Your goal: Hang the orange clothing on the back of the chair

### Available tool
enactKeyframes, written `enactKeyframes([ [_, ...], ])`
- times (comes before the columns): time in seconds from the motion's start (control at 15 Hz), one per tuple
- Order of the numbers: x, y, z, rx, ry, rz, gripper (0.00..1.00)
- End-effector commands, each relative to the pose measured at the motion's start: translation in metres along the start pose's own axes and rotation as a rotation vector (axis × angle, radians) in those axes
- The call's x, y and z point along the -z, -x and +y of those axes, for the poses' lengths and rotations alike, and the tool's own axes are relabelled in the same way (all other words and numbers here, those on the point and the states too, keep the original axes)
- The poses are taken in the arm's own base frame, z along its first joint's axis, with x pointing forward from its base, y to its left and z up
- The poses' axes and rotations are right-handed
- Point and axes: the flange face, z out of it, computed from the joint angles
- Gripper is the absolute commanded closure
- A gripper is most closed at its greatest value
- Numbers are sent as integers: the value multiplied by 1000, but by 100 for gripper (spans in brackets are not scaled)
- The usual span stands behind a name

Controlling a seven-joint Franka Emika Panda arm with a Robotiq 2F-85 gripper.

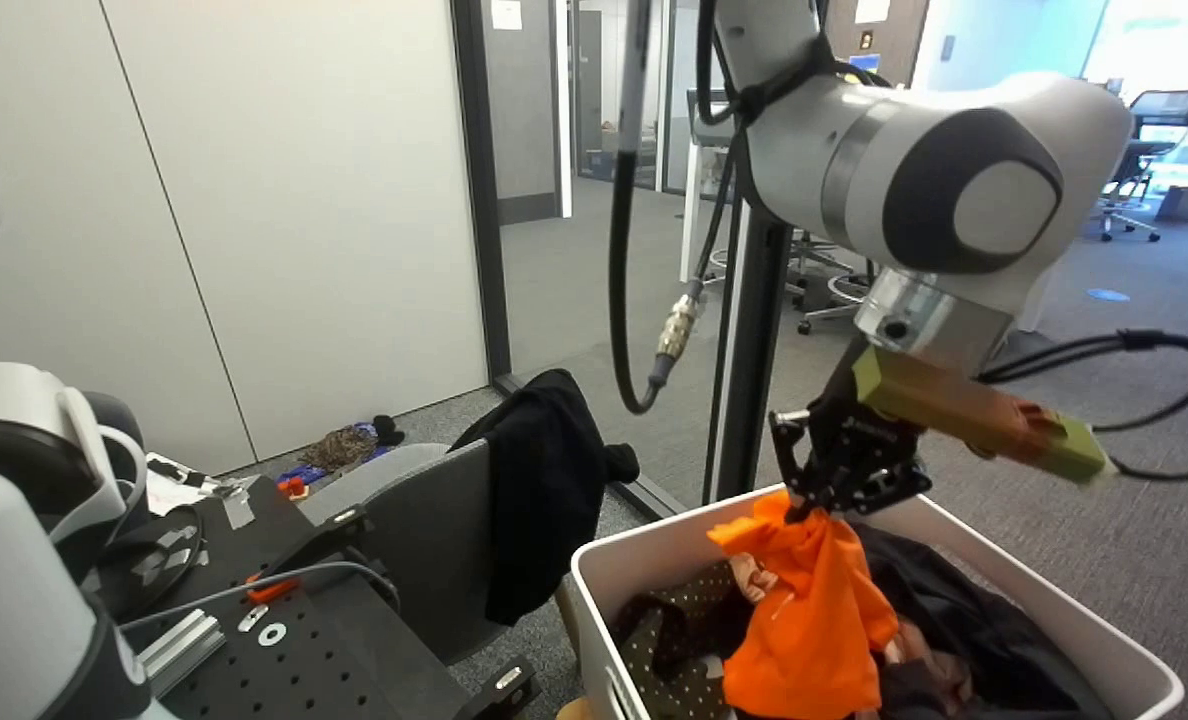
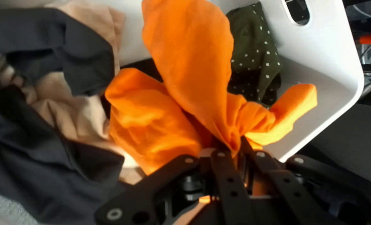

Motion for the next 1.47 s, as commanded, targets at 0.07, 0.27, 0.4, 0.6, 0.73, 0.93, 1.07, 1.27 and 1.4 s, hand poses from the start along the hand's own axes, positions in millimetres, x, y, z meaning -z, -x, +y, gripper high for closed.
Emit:
enactKeyframes([
  [0.07, 68, -48, -58, 216, 50, -2, 93],
  [0.27, 105, -80, -97, 362, 90, -1, 93],
  [0.4, 122, -92, -122, 462, 108, -3, 93],
  [0.6, 130, -98, -161, 637, 113, -4, 93],
  [0.73, 134, -102, -187, 744, 118, -14, 93],
  [0.93, 144, -111, -230, 884, 112, -57, 93],
  [1.07, 145, -114, -254, 955, 103, -88, 93],
  [1.27, 134, -117, -288, 1045, 71, -126, 93],
  [1.4, 124, -123, -313, 1091, 53, -163, 93],
])
